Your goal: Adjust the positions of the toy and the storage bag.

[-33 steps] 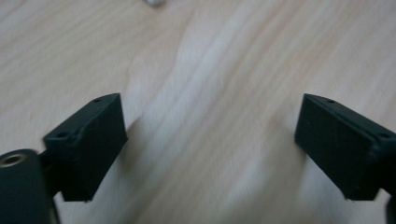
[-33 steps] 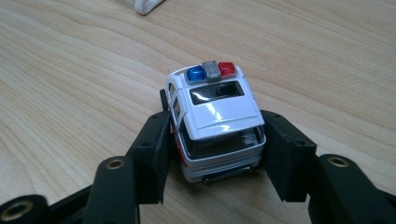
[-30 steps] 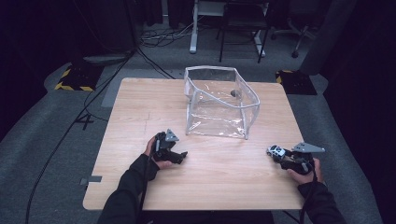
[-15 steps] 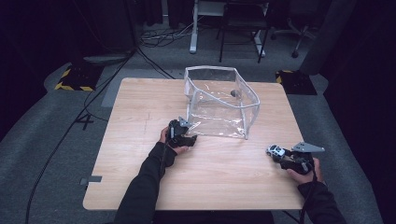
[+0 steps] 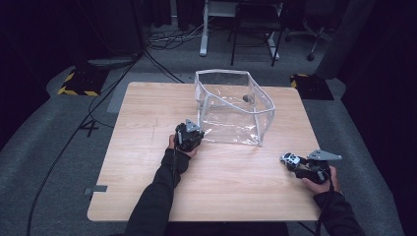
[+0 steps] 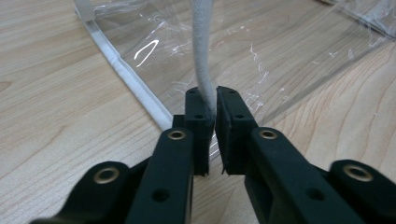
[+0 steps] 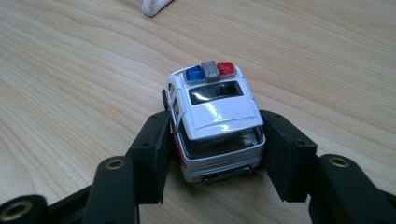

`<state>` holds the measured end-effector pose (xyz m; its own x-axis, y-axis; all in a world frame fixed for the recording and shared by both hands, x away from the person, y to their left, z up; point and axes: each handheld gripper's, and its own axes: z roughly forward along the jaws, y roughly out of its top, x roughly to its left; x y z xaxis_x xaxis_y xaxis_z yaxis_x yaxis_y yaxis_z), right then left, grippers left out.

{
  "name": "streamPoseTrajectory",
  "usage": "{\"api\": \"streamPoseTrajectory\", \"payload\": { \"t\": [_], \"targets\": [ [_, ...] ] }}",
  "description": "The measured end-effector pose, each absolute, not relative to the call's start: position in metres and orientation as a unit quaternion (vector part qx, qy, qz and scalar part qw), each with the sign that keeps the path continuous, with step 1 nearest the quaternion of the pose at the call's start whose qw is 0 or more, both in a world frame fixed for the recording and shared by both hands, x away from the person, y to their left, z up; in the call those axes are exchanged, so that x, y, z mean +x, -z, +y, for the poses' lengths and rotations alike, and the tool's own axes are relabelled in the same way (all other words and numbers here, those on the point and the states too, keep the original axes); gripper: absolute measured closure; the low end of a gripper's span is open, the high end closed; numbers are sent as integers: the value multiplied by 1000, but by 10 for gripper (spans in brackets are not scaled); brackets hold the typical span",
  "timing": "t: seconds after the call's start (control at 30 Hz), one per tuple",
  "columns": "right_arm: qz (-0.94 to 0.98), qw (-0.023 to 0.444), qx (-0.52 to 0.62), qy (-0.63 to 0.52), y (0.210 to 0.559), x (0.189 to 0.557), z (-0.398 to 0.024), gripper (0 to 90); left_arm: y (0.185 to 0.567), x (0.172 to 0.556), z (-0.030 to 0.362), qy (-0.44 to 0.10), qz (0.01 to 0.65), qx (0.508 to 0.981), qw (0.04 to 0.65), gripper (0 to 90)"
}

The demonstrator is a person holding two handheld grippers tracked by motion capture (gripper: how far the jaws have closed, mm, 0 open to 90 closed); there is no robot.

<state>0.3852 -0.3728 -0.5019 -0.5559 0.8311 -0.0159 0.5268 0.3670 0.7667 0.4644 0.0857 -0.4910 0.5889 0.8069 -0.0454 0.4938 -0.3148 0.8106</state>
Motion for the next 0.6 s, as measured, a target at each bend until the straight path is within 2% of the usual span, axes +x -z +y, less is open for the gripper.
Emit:
{"api": "streamPoseTrajectory", "payload": {
  "t": [0.23,0.6],
  "targets": [
    [800,205,425,-372,502,385,-372,464,489,455,91,-172,402,791,429,868],
    [799,205,425,-372,502,384,-372,464,483,417,117,-142,375,803,440,868]
  ]
}}
